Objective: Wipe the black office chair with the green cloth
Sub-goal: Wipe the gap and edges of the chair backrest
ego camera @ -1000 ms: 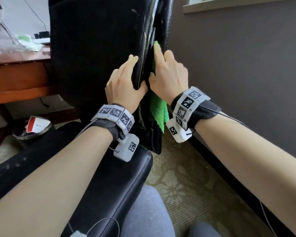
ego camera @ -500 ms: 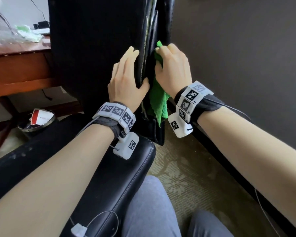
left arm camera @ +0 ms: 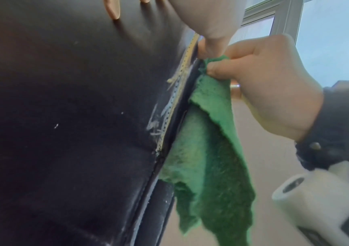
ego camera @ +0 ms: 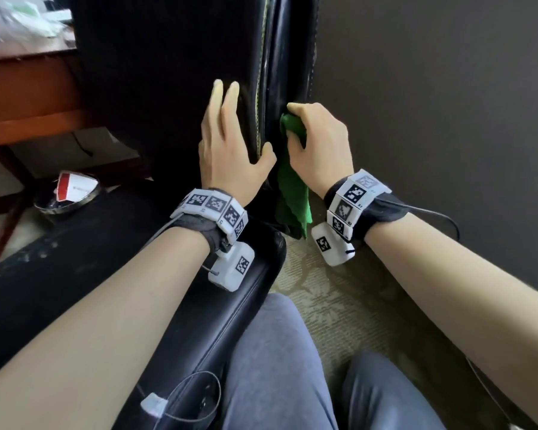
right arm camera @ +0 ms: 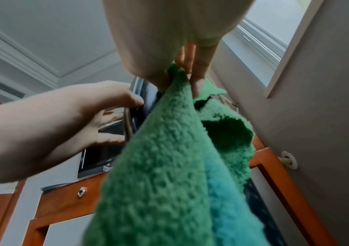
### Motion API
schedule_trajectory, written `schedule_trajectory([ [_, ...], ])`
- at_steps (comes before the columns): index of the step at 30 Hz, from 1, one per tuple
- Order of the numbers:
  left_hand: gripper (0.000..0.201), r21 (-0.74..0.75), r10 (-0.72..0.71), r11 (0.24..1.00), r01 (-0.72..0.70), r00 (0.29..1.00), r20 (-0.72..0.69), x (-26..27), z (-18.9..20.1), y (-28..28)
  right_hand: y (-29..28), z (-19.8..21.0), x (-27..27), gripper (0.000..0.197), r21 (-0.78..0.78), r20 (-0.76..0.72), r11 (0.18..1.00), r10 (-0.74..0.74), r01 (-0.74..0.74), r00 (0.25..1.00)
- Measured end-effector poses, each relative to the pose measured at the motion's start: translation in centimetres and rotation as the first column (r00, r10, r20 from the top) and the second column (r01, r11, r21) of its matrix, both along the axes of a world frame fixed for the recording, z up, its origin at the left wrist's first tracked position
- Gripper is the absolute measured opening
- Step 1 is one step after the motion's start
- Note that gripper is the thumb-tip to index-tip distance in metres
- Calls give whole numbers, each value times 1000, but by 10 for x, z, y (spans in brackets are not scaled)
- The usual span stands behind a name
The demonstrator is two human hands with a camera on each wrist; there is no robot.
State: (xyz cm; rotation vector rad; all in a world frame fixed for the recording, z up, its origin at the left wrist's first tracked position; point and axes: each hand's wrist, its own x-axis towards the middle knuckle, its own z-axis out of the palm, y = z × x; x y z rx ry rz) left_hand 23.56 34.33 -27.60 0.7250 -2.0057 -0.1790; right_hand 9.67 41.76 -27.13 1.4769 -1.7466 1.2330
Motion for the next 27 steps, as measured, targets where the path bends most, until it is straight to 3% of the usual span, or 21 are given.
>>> schedule_trajectory([
  [5, 85, -18, -1, 1000, 1, 1000, -9, -1, -6, -1, -1, -36, 7, 25, 14, 43, 1000, 10, -11, 999],
  [11, 96, -32, 53, 998, -51, 997, 63, -1, -22, 4, 16, -77, 7, 18, 328, 10, 945, 2, -5, 1000],
  [13, 98, -37, 66, 997, -63, 994, 90, -1, -25, 4, 19, -73, 4, 22, 280, 17, 960, 11, -15, 1000],
  [17, 97, -36, 68, 997, -65, 994, 82, 1, -26, 6, 14, -52, 2, 21, 7, 23, 998, 64, -64, 998],
  [19, 97, -32, 48, 998, -46, 997, 64, 1, -27, 6, 9, -50, 4, 20, 3, 6, 999, 53, -53, 999],
  [27, 97, 14, 21, 1000, -22, 999, 38, -2, -31, 3, 18, -91, 11, 13, 328, -2, 945, 9, -8, 1000],
])
